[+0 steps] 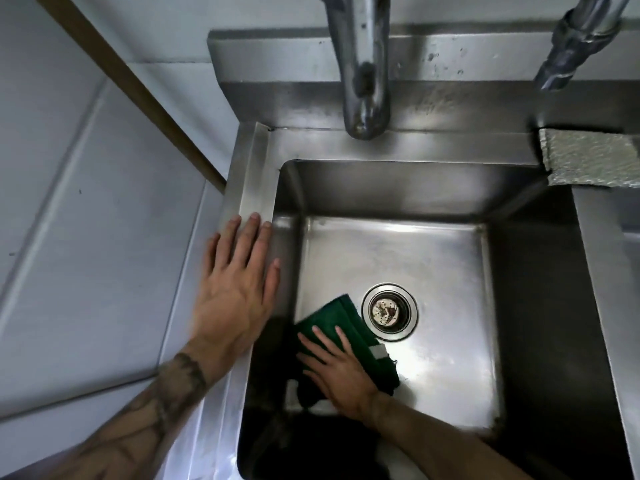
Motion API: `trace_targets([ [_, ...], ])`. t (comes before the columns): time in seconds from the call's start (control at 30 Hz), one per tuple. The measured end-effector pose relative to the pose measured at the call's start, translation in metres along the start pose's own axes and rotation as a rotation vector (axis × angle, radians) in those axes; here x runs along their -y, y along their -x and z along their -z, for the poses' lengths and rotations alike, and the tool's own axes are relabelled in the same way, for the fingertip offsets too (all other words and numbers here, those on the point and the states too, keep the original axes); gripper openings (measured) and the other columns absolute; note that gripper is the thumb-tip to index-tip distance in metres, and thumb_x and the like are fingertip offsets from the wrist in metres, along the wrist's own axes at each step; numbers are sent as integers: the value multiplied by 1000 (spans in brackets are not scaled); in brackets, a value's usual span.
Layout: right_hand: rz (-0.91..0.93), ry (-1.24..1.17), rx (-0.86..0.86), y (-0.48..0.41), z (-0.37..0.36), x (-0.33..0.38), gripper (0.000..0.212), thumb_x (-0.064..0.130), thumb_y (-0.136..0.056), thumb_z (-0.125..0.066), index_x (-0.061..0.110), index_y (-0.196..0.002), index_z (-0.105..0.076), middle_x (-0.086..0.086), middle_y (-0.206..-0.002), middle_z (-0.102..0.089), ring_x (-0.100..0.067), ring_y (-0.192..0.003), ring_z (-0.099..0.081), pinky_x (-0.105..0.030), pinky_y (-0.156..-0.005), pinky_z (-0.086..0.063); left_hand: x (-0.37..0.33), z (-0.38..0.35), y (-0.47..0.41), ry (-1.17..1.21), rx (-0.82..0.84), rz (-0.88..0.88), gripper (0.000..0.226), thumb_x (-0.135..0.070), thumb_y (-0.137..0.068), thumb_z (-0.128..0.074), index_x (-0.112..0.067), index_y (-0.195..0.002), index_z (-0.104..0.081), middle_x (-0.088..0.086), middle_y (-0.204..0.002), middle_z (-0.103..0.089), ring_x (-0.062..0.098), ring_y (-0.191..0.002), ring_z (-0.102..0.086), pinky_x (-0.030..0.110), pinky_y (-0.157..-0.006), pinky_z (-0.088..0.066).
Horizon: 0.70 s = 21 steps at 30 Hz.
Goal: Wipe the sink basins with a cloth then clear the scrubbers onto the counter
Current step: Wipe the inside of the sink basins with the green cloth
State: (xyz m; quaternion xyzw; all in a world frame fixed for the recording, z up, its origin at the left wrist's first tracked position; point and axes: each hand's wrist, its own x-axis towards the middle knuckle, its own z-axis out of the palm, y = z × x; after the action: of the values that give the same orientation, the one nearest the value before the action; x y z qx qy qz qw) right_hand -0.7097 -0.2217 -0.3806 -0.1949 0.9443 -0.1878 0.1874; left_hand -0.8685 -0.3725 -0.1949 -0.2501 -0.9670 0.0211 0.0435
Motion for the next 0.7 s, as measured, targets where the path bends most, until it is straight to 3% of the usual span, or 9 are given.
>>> trace_targets([
  [0.07,-101,-271,-116,-5,9,17,42,47,-108,-31,30,-135,-59,9,-159,-43,-11,-154,-17,-52,-122,-11,0,2,1,5,14,4,62,-42,-112,-23,-11,-165,-30,13,-172,-30,33,-161,-24,58,-129,-25],
  [0.13,-216,-586,-144,-3,35,24,48,47,-107,-30,27,-144,-53,13,-159,-39,0,-150,-13,-35,-126,-6,0,3,0,7,15,4,62,-43,-113,-21,-10,-164,-32,14,-171,-32,34,-161,-26,58,-128,-27],
  [0.2,-401,-905,-156,-1,63,26,46,43,-108,-37,25,-149,-48,18,-149,-42,4,-144,-25,-10,-115,-16,-1,5,-1,9,25,-2,63,-44,-114,-16,-9,-163,-34,15,-170,-34,34,-160,-27,58,-127,-28],
  [0.23,-503,-1091,-212,-2,78,28,47,46,-106,-40,26,-148,-49,19,-145,-46,2,-142,-34,-6,-111,-21,-1,6,-2,15,28,1,64,-45,-113,-14,-9,-163,-35,15,-170,-36,34,-160,-29,57,-127,-28],
  [0.33,-569,-1480,-448,-11,113,49,63,67,-94,-48,28,-142,-56,15,-148,-54,-1,-138,-48,-30,-123,-29,-1,9,-2,75,16,5,60,-41,-113,-21,-9,-159,-43,16,-166,-41,34,-157,-34,55,-127,-28],
  [0.43,-503,-1441,-490,-25,128,88,44,52,-103,-44,44,-146,-45,16,-155,-45,0,-145,-38,-30,-125,-24,4,10,1,263,-26,116,51,-34,-111,-31,-9,-151,-51,17,-166,-41,33,-156,-34,58,-127,-30],
  [0.53,-450,-1277,-369,-34,144,110,42,46,-107,-35,65,-142,-22,19,-163,-29,8,-148,-24,-22,-125,-18,8,13,2,399,-14,269,50,-37,-111,-32,-14,-153,-47,14,-167,-37,33,-155,-33,54,-128,-26],
  [0.63,-394,-1283,-296,-35,149,103,48,38,-110,-35,60,-149,-17,28,-163,-21,17,-146,-18,-14,-122,-13,8,12,0,465,25,283,52,-41,-111,-31,-18,-157,-41,10,-169,-33,30,-154,-33,51,-127,-26],
  [0.7,-381,-1296,-310,-33,145,98,52,33,-110,-38,51,-155,-20,29,-162,-24,15,-146,-20,-18,-124,-15,7,12,-2,522,37,293,54,-43,-111,-28,-19,-157,-40,8,-170,-30,29,-155,-32,53,-127,-29],
])
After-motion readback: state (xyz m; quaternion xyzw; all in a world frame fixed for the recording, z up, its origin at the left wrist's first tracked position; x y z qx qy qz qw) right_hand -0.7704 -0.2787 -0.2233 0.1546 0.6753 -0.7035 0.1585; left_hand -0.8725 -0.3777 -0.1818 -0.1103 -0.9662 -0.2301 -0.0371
